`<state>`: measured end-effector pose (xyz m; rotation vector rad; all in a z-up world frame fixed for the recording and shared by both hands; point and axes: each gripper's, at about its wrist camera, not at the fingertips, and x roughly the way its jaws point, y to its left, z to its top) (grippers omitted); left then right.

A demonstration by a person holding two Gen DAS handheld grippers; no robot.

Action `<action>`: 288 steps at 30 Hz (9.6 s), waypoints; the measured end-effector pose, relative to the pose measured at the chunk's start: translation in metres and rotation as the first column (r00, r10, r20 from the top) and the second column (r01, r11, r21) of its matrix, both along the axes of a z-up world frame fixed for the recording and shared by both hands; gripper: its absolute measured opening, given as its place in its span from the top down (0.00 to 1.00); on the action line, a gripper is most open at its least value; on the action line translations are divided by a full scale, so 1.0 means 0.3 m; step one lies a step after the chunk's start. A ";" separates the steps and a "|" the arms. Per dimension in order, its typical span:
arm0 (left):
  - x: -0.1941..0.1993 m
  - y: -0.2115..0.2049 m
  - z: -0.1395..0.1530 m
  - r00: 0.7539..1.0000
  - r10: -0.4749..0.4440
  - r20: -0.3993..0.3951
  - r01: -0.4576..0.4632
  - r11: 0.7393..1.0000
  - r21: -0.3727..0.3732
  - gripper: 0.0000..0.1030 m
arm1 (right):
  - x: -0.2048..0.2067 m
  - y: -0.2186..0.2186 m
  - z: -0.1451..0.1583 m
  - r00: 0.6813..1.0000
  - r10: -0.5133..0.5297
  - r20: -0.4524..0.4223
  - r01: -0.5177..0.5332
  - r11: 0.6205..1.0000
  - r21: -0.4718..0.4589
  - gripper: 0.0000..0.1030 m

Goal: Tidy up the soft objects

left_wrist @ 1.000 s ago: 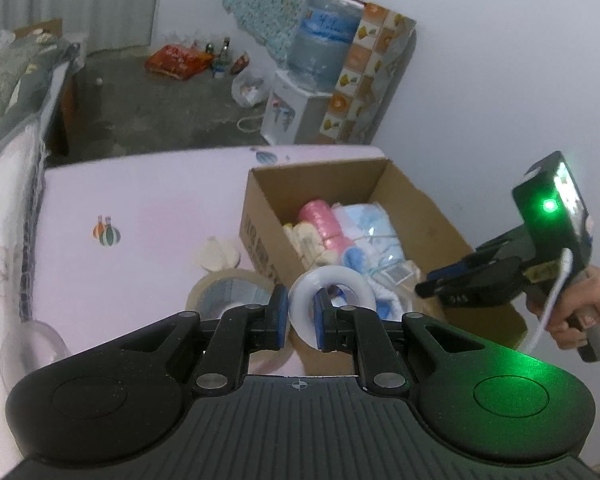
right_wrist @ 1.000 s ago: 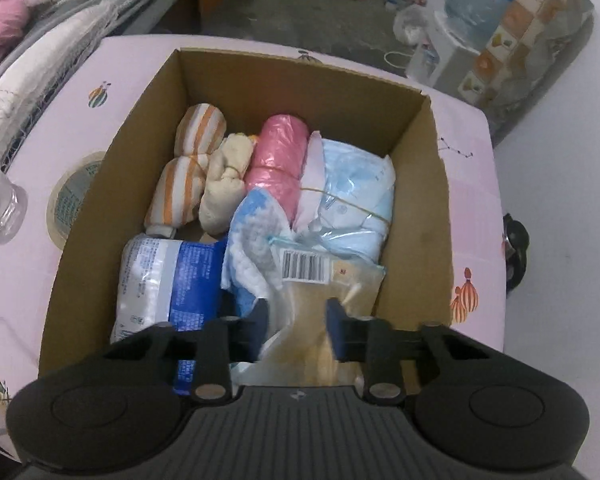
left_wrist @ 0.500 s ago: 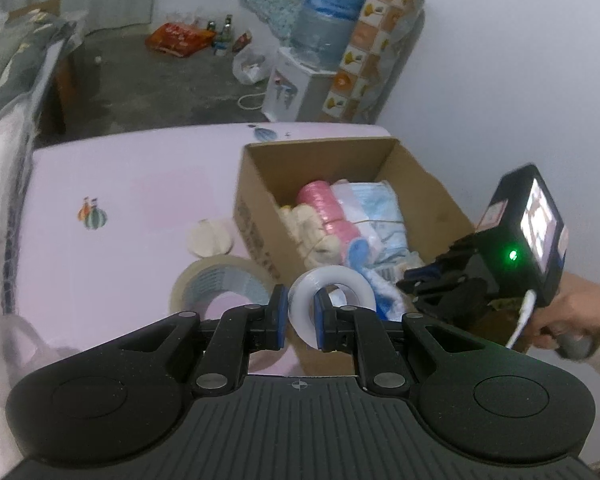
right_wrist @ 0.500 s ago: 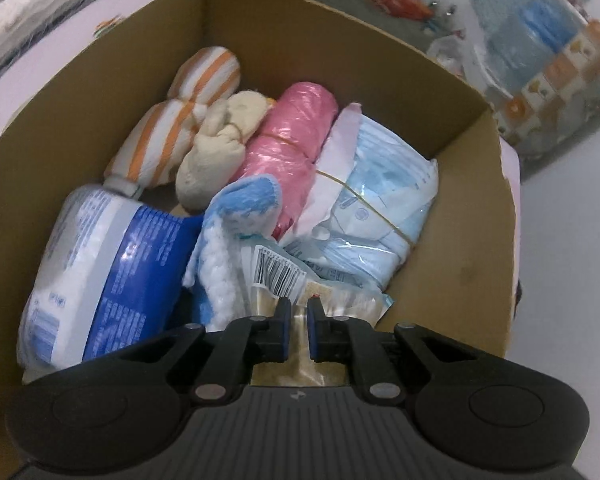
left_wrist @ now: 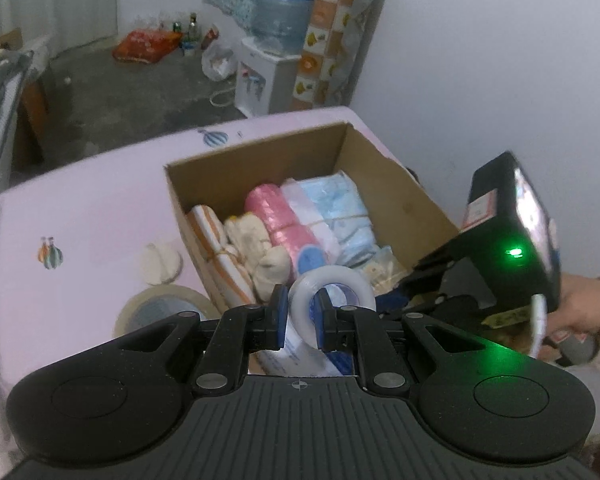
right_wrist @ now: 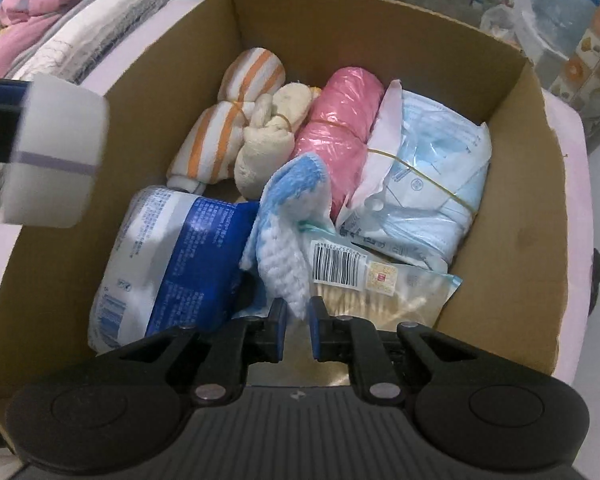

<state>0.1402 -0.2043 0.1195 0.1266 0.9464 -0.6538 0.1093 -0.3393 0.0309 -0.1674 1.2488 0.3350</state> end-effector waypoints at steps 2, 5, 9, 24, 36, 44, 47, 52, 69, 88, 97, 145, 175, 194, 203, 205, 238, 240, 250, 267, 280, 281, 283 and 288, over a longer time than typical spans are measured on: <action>-0.001 -0.014 -0.011 1.000 -0.014 -0.025 0.014 1.000 0.002 0.88 | -0.028 -0.018 0.043 0.999 0.012 0.030 -0.013 1.000 0.023 0.78; -0.013 -0.043 -0.032 0.998 -0.036 -0.051 0.037 0.999 0.019 0.88 | -0.086 -0.077 0.119 0.997 -0.012 0.077 0.007 0.998 0.064 0.78; -0.015 -0.106 -0.058 0.993 -0.083 -0.086 0.084 0.996 0.017 0.88 | -0.170 -0.175 0.232 0.984 -0.071 0.162 0.055 0.994 0.099 0.78; 0.012 -0.341 -0.269 0.884 -0.255 -0.391 0.334 0.931 0.147 0.75 | -0.375 -0.267 0.240 0.973 -0.037 0.226 -0.011 0.978 0.211 0.78; -0.015 -0.377 -0.305 0.867 -0.304 -0.394 0.376 0.919 0.118 0.89 | -0.370 -0.272 0.207 0.977 -0.017 0.213 -0.045 0.959 0.281 0.78; -0.062 -0.289 -0.246 0.905 -0.278 -0.322 0.319 0.945 0.079 0.88 | -0.384 -0.224 0.211 0.979 0.005 0.206 -0.064 0.958 0.281 0.78; -0.090 -0.160 -0.152 0.947 -0.227 -0.226 0.241 0.970 0.037 0.87 | -0.396 -0.197 0.237 0.974 0.015 0.225 -0.081 0.954 0.288 0.78; -0.146 0.082 -0.022 0.991 -0.086 -0.101 0.079 0.994 -0.071 0.86 | -0.410 -0.119 0.265 0.969 0.051 0.241 -0.120 0.952 0.281 0.76; 0.036 0.335 -0.068 0.976 0.177 0.125 -0.188 0.979 0.082 0.79 | -0.226 0.177 0.329 0.959 0.081 0.272 -0.126 0.980 0.152 0.75; 0.517 0.181 -0.390 0.928 0.298 -0.222 -0.298 0.954 0.037 0.80 | 0.106 0.215 0.185 0.945 -0.007 0.326 -0.065 0.975 0.210 0.75; 0.490 0.171 -0.374 0.929 0.332 -0.165 -0.318 0.942 0.106 0.92 | 0.075 0.214 0.176 0.941 0.009 0.338 -0.084 0.974 0.210 0.75; -0.186 -0.339 -0.195 0.933 -0.359 -0.025 0.360 0.927 0.109 1.00 | -0.605 -0.212 0.223 0.903 -0.166 0.397 0.042 0.952 0.302 0.75; -0.266 0.038 -0.117 0.991 -0.129 -0.032 0.121 0.975 -0.187 0.42 | -0.600 -0.186 0.279 0.868 -0.206 0.451 0.068 0.951 0.303 0.74; -0.598 0.223 -0.096 0.877 0.067 0.475 0.027 0.982 -0.187 0.00 | -0.833 -0.028 0.240 0.615 -0.473 0.631 0.216 0.871 0.442 0.74; -0.620 0.249 -0.110 0.862 0.043 0.505 0.041 0.987 -0.153 0.00 | -0.896 -0.018 0.220 0.573 -0.556 0.602 0.336 0.830 0.446 0.74; -0.618 0.253 -0.116 0.866 0.041 0.498 0.043 0.987 -0.155 0.00 | -0.903 -0.016 0.210 0.577 -0.557 0.597 0.353 0.829 0.433 0.74; -0.613 0.232 -0.176 0.871 0.021 0.491 0.012 0.998 -0.063 0.00 | -0.906 -0.017 0.138 0.577 -0.558 0.596 0.437 0.828 0.352 0.74; -0.616 0.230 -0.176 0.868 0.016 0.496 0.015 0.998 -0.059 0.00 | -0.901 -0.019 0.134 0.577 -0.561 0.593 0.441 0.826 0.352 0.74; -0.631 0.221 -0.177 0.867 -0.001 0.499 0.035 0.998 -0.059 0.00 | -0.912 -0.008 0.135 0.571 -0.554 0.605 0.436 0.830 0.348 0.74; -0.636 0.216 -0.186 0.878 -0.002 0.479 0.042 0.996 -0.073 0.00 | -0.969 -0.018 0.151 0.558 -0.555 0.617 0.472 0.824 0.314 0.74; -0.624 0.215 -0.196 0.885 0.009 0.465 0.027 0.997 -0.071 0.00 | -0.941 -0.007 0.145 0.571 -0.554 0.606 0.464 0.826 0.319 0.74; -0.621 0.218 -0.196 0.889 0.010 0.458 0.027 0.997 -0.075 0.00 | -0.940 -0.005 0.143 0.573 -0.552 0.606 0.462 0.828 0.318 0.74; -0.616 0.222 -0.196 0.892 0.012 0.453 0.027 0.996 -0.081 0.00 | -0.940 -0.001 0.141 0.576 -0.548 0.606 0.458 0.831 0.316 0.74; -0.614 0.223 -0.196 0.891 0.013 0.453 0.027 0.996 -0.081 0.00 | -0.937 0.004 0.138 0.579 -0.546 0.605 0.459 0.832 0.312 0.74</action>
